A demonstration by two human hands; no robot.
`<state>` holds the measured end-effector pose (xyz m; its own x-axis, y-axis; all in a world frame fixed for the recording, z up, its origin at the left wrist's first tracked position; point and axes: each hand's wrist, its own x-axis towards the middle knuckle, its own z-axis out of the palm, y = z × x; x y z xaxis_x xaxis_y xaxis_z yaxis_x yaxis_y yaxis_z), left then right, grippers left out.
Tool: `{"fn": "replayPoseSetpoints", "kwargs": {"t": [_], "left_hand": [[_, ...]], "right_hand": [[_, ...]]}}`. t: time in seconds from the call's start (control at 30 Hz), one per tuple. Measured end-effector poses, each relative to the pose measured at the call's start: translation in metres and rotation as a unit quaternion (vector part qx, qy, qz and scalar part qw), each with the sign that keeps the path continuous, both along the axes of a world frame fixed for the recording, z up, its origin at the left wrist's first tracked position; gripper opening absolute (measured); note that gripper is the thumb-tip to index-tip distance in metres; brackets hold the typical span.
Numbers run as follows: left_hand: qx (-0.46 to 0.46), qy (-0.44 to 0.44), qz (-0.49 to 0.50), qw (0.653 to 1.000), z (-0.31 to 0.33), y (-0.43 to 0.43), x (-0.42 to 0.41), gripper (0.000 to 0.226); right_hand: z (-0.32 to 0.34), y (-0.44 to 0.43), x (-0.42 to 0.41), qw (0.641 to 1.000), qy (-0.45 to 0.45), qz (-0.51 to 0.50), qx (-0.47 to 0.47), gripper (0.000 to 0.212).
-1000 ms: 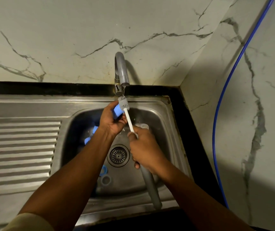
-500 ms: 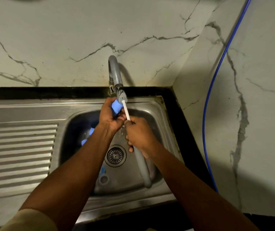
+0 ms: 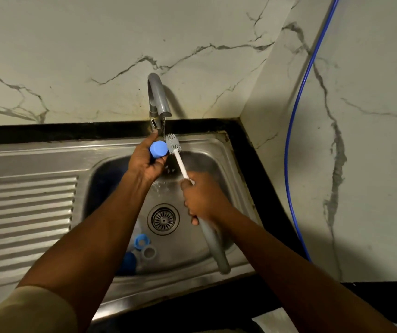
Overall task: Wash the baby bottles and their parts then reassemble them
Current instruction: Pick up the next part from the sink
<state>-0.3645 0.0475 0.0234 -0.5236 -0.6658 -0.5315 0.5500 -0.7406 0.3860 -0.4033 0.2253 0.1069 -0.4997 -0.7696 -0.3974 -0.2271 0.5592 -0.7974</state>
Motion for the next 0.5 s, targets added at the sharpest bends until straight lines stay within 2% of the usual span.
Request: {"fn": "replayPoseSetpoints", "kwargs": {"t": [0.03,0.1,0.2,0.27,0.37,0.43,0.5], "left_hand": [[-0.009,0.002,-0.014,1.0,-0.001,0.003,-0.003,0.051],[-0.02,0.008,-0.034,0.999,0.002,0.01,-0.009,0.037],[-0.012,0.026,-0.028,0.999,0.002,0.004,-0.012,0.043],[-0.02,0.013,-0.044,0.999,0.003,-0.002,-0.008,0.037],[-0.095,-0.053,-0.125,0.986,0.005,0.003,-0.007,0.014],[-0.128,-0.085,-0.135,0.979,0.003,0.002,-0.008,0.012],[-0.124,-0.086,-0.118,0.982,0.004,-0.002,-0.004,0.018]], "right_hand": [[0.0,-0.003,-0.005,1.0,-0.006,-0.013,-0.005,0.019],[0.003,-0.007,-0.01,1.0,-0.013,-0.004,-0.014,0.022],[0.003,-0.003,0.003,0.997,0.061,0.046,-0.015,0.018],[0.002,-0.003,0.003,0.994,0.092,0.06,-0.009,0.019],[0.003,-0.017,-0.017,0.998,0.051,0.03,0.0,0.024],[0.001,-0.024,-0.03,0.998,0.049,0.037,-0.003,0.03],[-0.002,-0.022,-0.04,0.996,0.069,0.049,0.007,0.026]]}}
